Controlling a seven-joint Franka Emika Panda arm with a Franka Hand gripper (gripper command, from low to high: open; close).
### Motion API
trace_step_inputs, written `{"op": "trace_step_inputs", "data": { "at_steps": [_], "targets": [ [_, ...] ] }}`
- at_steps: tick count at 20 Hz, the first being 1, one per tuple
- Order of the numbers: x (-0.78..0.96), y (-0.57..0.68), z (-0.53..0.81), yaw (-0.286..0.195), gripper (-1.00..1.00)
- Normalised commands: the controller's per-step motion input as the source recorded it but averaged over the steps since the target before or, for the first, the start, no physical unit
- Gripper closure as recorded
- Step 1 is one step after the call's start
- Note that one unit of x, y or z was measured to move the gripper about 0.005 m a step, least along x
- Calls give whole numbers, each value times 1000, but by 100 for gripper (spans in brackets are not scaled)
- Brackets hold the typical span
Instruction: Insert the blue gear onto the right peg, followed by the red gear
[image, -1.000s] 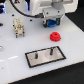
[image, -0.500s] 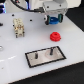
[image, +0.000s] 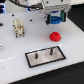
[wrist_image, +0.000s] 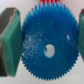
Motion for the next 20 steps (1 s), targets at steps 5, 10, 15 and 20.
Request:
{"op": "trace_step_inputs", "data": {
  "at_steps": [5, 10, 15, 20],
  "targets": [
    [889, -175, 435, 0, 100],
    [903, -194, 321, 0, 100],
    [866, -217, 269, 0, 100],
    [833, -204, 160, 0, 100]
  ]
}}
